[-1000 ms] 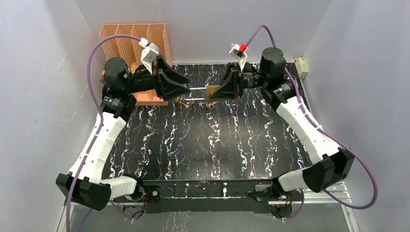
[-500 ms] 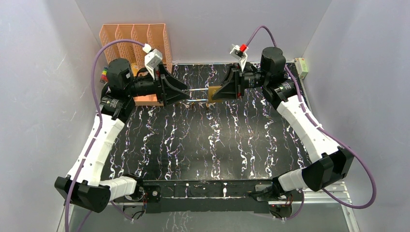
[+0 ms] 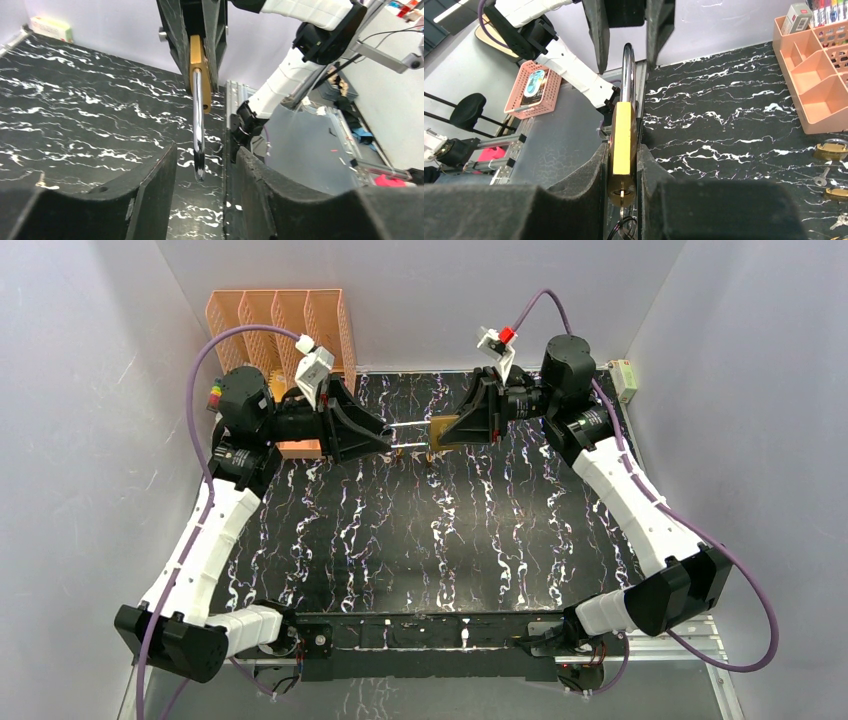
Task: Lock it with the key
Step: Lock the lock.
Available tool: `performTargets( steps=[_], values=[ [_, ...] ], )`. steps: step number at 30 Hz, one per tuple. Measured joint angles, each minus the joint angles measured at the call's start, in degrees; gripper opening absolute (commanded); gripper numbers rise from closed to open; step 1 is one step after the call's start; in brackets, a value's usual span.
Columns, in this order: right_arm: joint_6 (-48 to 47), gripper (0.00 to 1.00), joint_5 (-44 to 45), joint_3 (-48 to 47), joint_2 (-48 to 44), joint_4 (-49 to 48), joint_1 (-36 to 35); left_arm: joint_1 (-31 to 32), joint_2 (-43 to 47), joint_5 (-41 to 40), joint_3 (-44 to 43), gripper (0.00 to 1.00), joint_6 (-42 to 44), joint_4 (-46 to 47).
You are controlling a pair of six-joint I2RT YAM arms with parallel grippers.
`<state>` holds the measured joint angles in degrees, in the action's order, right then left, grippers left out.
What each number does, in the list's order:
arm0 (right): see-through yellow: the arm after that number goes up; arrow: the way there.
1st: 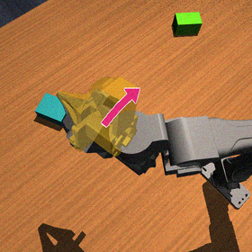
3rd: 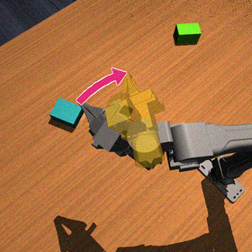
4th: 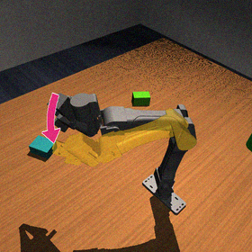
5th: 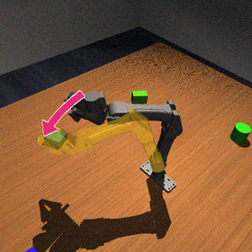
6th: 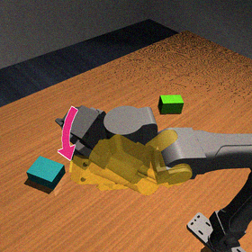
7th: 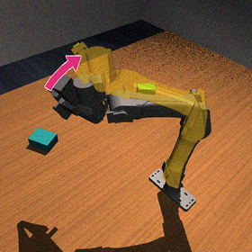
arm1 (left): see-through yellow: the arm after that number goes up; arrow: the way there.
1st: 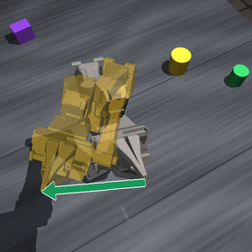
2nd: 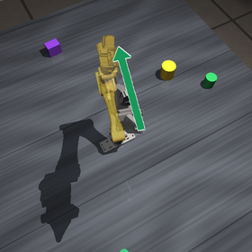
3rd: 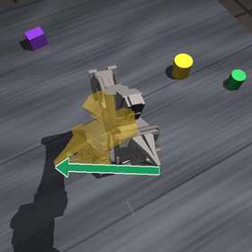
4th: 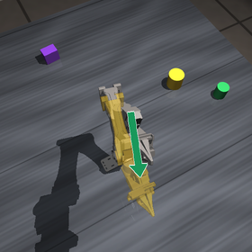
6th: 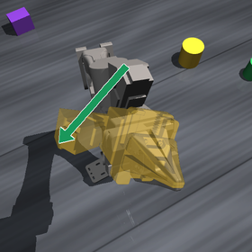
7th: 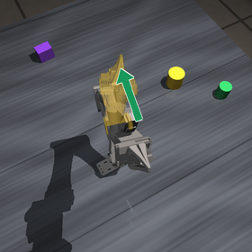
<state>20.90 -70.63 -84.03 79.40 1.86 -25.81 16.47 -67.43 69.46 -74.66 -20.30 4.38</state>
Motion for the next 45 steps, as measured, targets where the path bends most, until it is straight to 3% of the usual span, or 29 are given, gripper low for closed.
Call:
performTargets(
  steps=[4, 6, 8, 10, 15, 19, 21, 23, 25, 36, 45],
  values=[
    [1.71, 0.0, -0.34, 0.0, 0.0, -2.47, 0.23, 0.0, 0.03, 0.9, 0.9, 0.48, -0.18, -0.13],
    [2.32, 0.0, -0.41, 0.0, 0.0, -3.58, 0.35, -0.01, 0.03, 0.95, 1.0, 0.39, 0.22, -0.55],
    [3.1, 0.0, -0.5, 0.0, 0.0, -4.48, 0.47, -0.02, 0.1, 0.96, 1.02, 0.23, 0.84, -1.01],
    [3.67, 0.0, -0.53, 0.0, 0.0, -5.24, 0.51, -0.06, 0.14, 1.11, 1.02, 0.17, 0.89, -1.08],
    [4.98, 0.0, -0.93, 0.0, 0.0, -6.85, 0.58, -0.23, 0.22, 1.08, 1.29, 0.46, 0.02, 1.26],
    [5.78, 0.0, -1.45, 0.0, 0.0, -7.46, 0.58, -0.25, 0.45, 0.59, 2.09, 0.48, -2.0, 4.43],
    [5.95, 0.0, -1.57, 0.0, 0.0, -7.71, 0.58, -0.26, 0.47, 0.43, 2.3, 0.43, -2.96, 5.99],
    [6.0, 0.0, -1.59, 0.0, 0.0, -7.88, 0.58, -0.26, 0.46, 0.44, 2.43, 0.16, -3.85, 7.64],
    [6.06, 0.0, -1.59, 0.0, 0.0, -8.02, 0.58, -0.26, 0.38, 0.8, 2.59, 0.01, -5.02, 9.39],
    [7.04, 0.0, -1.38, 0.07, 0.25, -8.56, 0.62, -0.35, -0.88, 3.48, 6.01, 0.0, -14.66, 22.91],
    [11.83, 0.0, 0.57, 3.2, 0.21, -17.88, 0.62, -0.98, -2.31, 3.18, 8.58, 0.0, -24.3, 34.1]
  ],
)
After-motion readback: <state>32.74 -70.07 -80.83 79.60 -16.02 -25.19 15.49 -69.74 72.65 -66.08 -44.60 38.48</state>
